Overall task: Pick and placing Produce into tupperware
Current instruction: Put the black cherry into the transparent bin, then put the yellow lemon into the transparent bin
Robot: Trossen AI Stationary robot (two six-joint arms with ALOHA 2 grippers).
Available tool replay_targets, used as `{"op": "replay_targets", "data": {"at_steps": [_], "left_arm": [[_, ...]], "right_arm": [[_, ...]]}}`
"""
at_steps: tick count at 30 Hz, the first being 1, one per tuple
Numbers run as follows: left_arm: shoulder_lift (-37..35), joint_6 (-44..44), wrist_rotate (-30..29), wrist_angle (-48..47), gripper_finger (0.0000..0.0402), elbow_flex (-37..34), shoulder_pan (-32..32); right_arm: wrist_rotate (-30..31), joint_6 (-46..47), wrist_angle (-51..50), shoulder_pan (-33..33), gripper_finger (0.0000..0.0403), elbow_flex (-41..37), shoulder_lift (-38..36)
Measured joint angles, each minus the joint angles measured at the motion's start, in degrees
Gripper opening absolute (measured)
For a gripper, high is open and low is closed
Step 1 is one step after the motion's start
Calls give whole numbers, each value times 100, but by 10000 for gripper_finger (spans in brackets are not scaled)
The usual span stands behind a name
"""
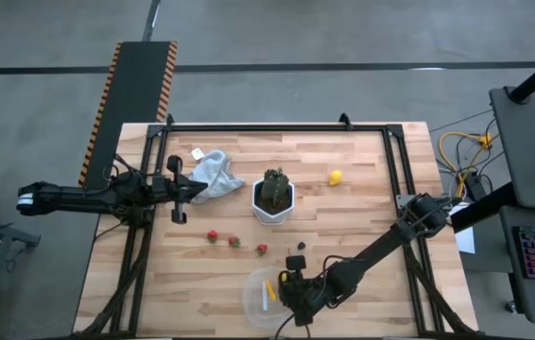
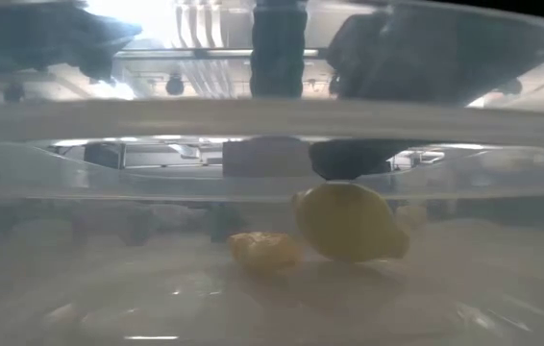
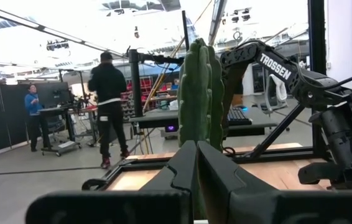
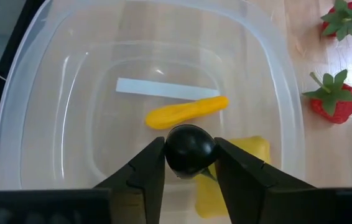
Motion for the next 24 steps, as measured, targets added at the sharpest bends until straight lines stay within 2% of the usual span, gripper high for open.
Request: {"op": "replay_targets", "data": {"at_steps": [13,18,24], "left_arm": [[0,0,13,0,0,-2,2],[1,-2,15,-2,0,-1,2],[8,-2,16,-1,0,-2,1]], "right_arm": [[40,-53,-41,-4,177,12,-2],[780,-59,-422,-11,177,50,-198],[1512,-125,-909,-13,167,-127,-863]]}}
